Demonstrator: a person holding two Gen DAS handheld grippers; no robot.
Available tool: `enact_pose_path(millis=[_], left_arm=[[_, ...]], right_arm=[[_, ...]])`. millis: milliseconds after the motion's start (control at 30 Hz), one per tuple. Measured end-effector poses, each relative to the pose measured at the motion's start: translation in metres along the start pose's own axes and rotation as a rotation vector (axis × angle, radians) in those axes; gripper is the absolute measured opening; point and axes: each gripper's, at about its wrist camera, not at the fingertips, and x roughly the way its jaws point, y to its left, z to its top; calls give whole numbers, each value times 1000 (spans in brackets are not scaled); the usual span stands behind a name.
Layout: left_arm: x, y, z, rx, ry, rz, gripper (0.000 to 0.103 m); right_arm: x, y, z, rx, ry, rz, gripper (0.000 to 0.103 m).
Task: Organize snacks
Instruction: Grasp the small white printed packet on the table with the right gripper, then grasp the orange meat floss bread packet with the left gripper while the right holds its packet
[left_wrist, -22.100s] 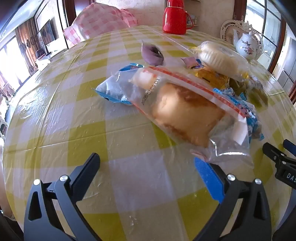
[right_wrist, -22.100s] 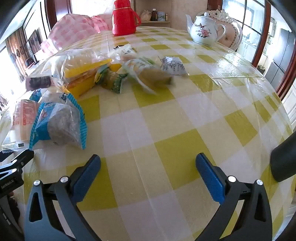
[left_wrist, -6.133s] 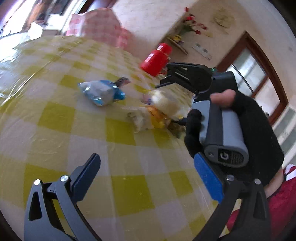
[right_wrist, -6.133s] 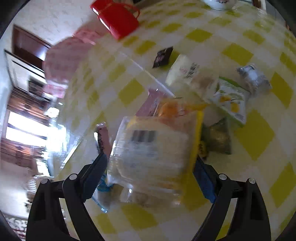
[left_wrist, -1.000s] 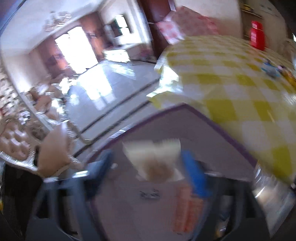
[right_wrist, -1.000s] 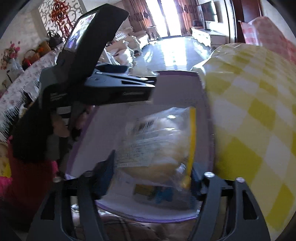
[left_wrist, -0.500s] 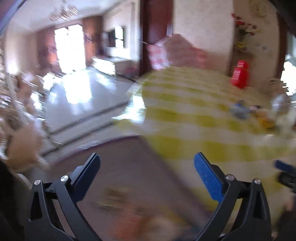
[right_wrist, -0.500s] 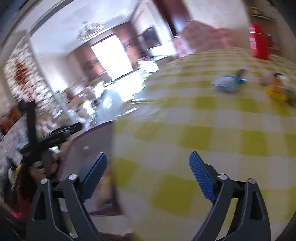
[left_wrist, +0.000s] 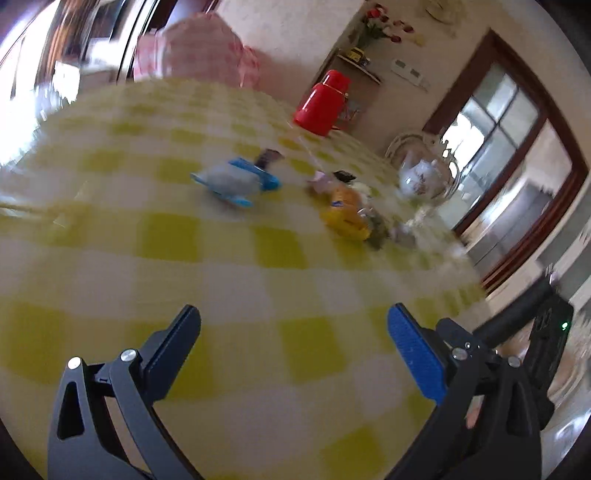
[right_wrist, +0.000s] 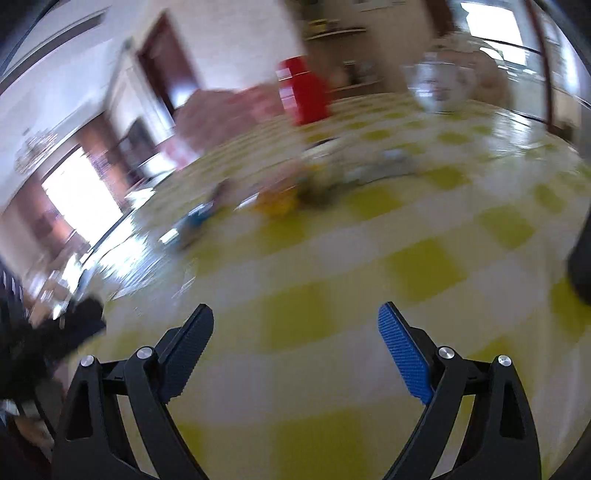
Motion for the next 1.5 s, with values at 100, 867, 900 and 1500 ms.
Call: enact_pose_path(millis=[100, 867, 900, 1500], left_arm=[[36, -2, 2, -71, -22, -64, 101], [49, -19, 3, -27, -43, -159, 101], [47, -18, 3, -24, -44, -156, 101], [110, -63, 28, 174, 121, -22, 101]], right_arm=[[19, -23, 28, 44, -14, -67, 88], [200, -78, 173, 90, 148, -331, 84], [200, -74, 171, 53, 154, -358, 58], [35, -39, 37, -142, 50, -42, 39]])
